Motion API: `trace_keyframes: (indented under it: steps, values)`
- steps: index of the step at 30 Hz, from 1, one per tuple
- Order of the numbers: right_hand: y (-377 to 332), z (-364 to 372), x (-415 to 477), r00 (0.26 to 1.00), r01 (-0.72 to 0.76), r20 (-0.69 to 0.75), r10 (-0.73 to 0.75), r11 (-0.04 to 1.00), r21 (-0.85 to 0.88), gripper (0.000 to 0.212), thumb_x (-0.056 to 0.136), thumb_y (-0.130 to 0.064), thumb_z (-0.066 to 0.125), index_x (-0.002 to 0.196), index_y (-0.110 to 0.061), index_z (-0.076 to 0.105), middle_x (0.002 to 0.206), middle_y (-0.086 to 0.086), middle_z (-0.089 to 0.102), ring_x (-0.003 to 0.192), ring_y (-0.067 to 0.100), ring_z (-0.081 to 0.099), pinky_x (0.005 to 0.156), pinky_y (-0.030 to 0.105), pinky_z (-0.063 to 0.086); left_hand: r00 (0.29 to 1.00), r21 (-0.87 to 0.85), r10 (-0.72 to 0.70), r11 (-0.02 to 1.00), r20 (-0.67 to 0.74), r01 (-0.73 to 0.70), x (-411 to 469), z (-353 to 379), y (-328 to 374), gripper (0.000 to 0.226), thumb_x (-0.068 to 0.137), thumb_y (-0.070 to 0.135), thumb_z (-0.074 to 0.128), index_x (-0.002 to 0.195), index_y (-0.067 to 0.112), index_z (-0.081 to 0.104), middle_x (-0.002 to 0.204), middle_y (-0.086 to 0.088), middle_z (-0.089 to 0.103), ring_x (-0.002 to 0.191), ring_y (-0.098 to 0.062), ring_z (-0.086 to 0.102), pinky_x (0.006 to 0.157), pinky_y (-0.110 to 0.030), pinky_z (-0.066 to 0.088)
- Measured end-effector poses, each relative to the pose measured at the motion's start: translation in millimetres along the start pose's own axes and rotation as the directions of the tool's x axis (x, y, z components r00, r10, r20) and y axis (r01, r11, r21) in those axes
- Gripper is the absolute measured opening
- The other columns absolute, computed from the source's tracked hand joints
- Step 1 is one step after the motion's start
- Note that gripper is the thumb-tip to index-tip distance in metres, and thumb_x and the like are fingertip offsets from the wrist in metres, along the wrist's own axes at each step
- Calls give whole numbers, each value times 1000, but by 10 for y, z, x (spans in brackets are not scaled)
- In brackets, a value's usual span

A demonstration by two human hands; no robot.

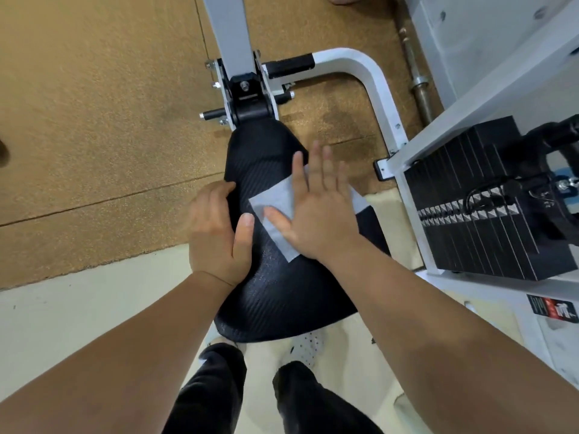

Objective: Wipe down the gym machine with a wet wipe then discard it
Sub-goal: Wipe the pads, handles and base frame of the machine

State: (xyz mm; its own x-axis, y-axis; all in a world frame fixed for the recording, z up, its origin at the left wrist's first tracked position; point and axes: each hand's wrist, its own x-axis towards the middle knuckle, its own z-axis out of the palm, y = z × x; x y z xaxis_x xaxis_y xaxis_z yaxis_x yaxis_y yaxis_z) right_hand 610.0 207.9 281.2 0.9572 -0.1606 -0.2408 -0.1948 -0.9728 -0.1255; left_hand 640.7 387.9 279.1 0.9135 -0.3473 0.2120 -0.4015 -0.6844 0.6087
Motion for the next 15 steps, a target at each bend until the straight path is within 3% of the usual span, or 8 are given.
trace_keyframes:
  steps: [3, 5, 6, 8, 10, 13, 15]
  values:
    - [-160, -64, 293, 988, 139, 79, -134, 989, -50, 105, 91, -83, 13, 161, -10, -14, 167, 20, -24, 154, 34, -25, 126, 54, -9, 991, -196, -3, 980, -135, -24, 18, -71, 40, 42, 98, 29, 33, 128, 8, 52, 128, 0, 54, 116, -22, 52, 103, -46, 40]
    - [-191, -115, 491, 964, 236, 140, -225, 970, -64, 104, 91, -84, 14, 160, -14, -19, 166, 14, -30, 151, 29, -33, 125, 52, -13, 978, -294, -103, 955, -183, 46, 22, -103, 34, 38, 100, 32, 27, 128, 17, 49, 128, 13, 47, 116, -12, 47, 104, -34, 37]
    - [-194, -154, 573, 947, 292, 163, -278, 954, -67, 103, 91, -84, 15, 160, -15, -20, 166, 12, -32, 151, 27, -35, 125, 51, -13, 967, -344, -180, 933, -182, 109, 35, -103, 17, 41, 101, 35, 26, 128, 17, 51, 129, 9, 49, 118, -12, 48, 105, -32, 36]
    - [-176, -226, 690, 903, 405, 190, -385, 911, -79, 104, 91, -84, 17, 160, -17, -20, 166, 7, -31, 151, 24, -35, 126, 49, -12, 927, -442, -358, 853, -112, 276, 95, -106, 2, 43, 101, 40, 29, 126, 16, 56, 129, 1, 55, 123, -14, 49, 108, -30, 36]
    - [-153, -287, 741, 874, 466, 199, -443, 881, -85, 107, 89, -86, 21, 161, -17, -18, 166, 5, -31, 152, 22, -34, 126, 49, -11, 862, -467, -506, 766, -14, 442, 250, -116, -1, 37, 97, 44, 36, 121, 24, 57, 123, 5, 59, 122, -14, 52, 105, -29, 36]
    - [-151, -306, 616, 918, 390, 117, -379, 915, -101, 113, 83, -91, 16, 162, -17, -15, 167, 10, -28, 153, 27, -31, 126, 52, -10, 838, -388, -538, 755, 95, 529, 455, -161, -32, 38, 96, 44, 46, 126, 23, 59, 107, 13, 62, 107, -14, 59, 90, -27, 40]
    - [-181, -268, 481, 943, 324, 102, -316, 943, -71, 112, 82, -90, 10, 162, -16, -14, 167, 15, -26, 153, 30, -30, 125, 53, -11, 833, -350, -533, 760, 148, 548, 568, -148, -81, 32, 102, 36, 52, 130, 24, 59, 110, 9, 62, 104, -16, 60, 85, -28, 40]
